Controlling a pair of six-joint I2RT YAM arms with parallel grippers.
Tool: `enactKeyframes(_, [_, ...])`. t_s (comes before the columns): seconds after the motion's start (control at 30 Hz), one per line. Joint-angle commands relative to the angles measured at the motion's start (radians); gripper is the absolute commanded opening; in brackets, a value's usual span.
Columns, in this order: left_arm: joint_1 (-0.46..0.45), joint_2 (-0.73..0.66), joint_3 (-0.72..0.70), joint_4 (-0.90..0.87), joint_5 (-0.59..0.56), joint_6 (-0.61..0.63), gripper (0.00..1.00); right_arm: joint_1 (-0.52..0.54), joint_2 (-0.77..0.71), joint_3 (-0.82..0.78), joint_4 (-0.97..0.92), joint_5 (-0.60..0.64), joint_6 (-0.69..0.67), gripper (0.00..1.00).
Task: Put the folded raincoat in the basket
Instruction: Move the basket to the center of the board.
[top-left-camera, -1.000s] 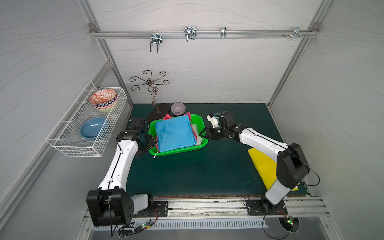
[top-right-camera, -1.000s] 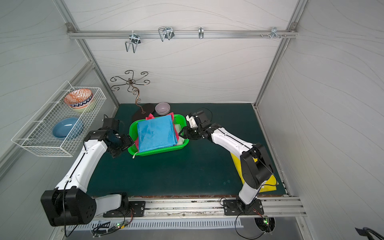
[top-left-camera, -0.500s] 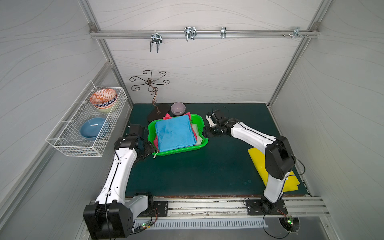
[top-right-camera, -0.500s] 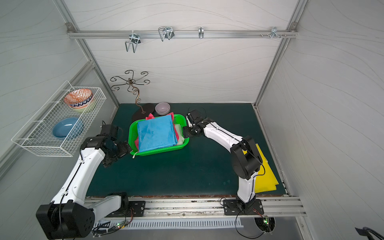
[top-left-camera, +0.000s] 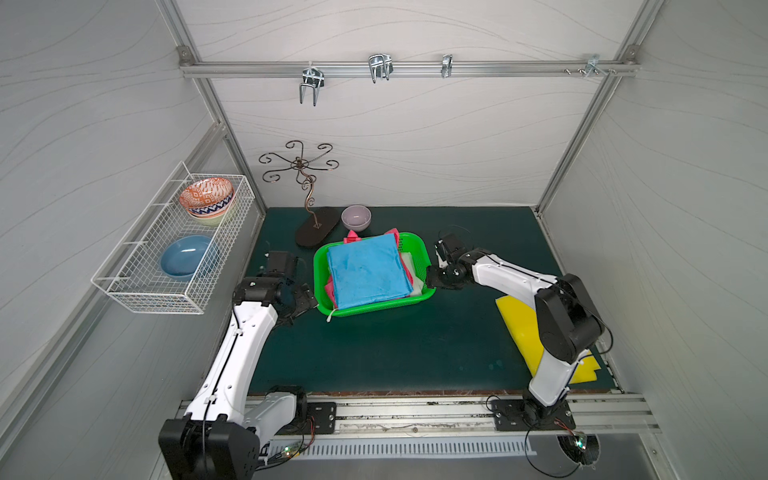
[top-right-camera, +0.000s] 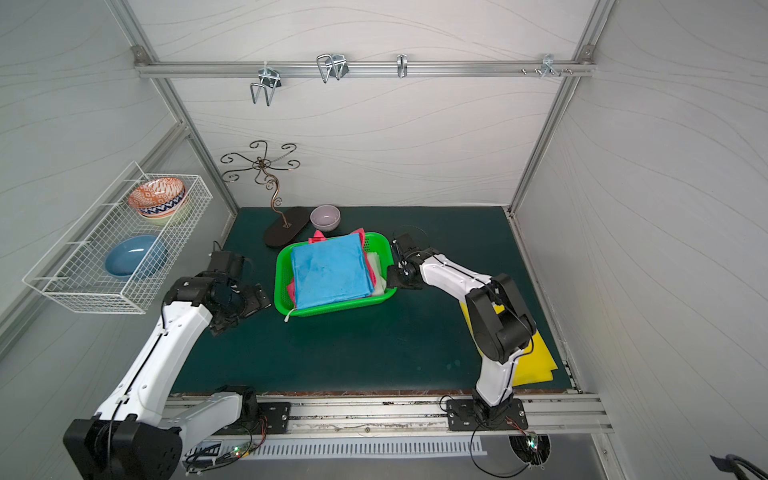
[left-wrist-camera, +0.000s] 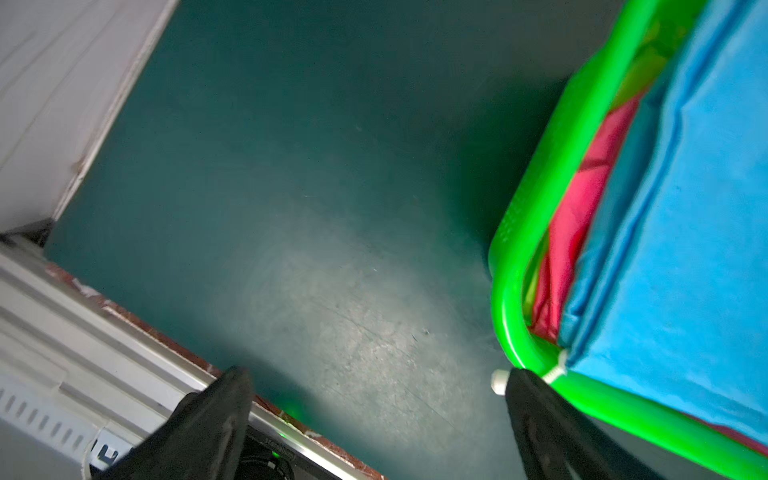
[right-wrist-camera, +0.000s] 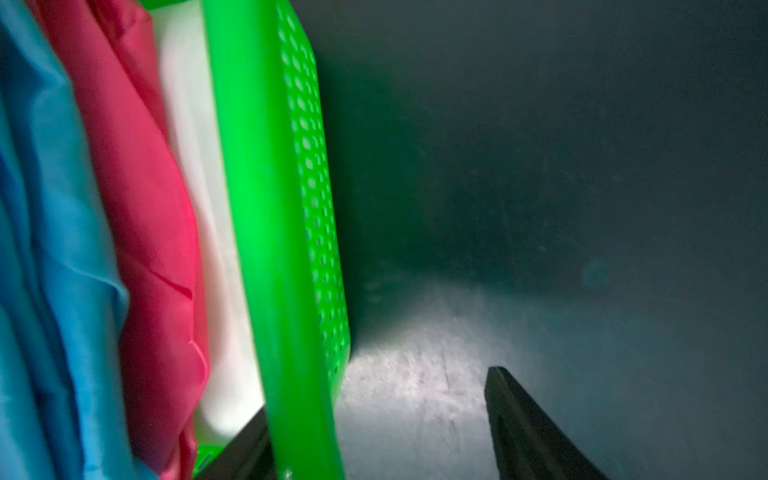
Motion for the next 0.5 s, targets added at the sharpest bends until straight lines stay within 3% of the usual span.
enactKeyframes(0.0, [-0.121,0.023,0.065,0.057,-0.017,-0.060,1.00,-0.005,-0.075,-0.084,-0.011,-0.024,0.069,0.69])
enactKeyframes(0.17, [-0.229,0.058,0.105,0.123,-0.003,-0.095,1.00,-0.073,-0.283,-0.168,0.021,-0.072,0.125,0.70])
enactKeyframes(0.37, [-0.419,0.074,0.180,0.174,-0.027,-0.092,1.00,-0.242,-0.451,-0.193,-0.077,0.082,0.189,0.82])
enactKeyframes(0.47, [-0.540,0.076,0.179,0.265,-0.028,-0.061,1.00,-0.351,-0.473,-0.237,-0.137,0.136,0.292,0.88])
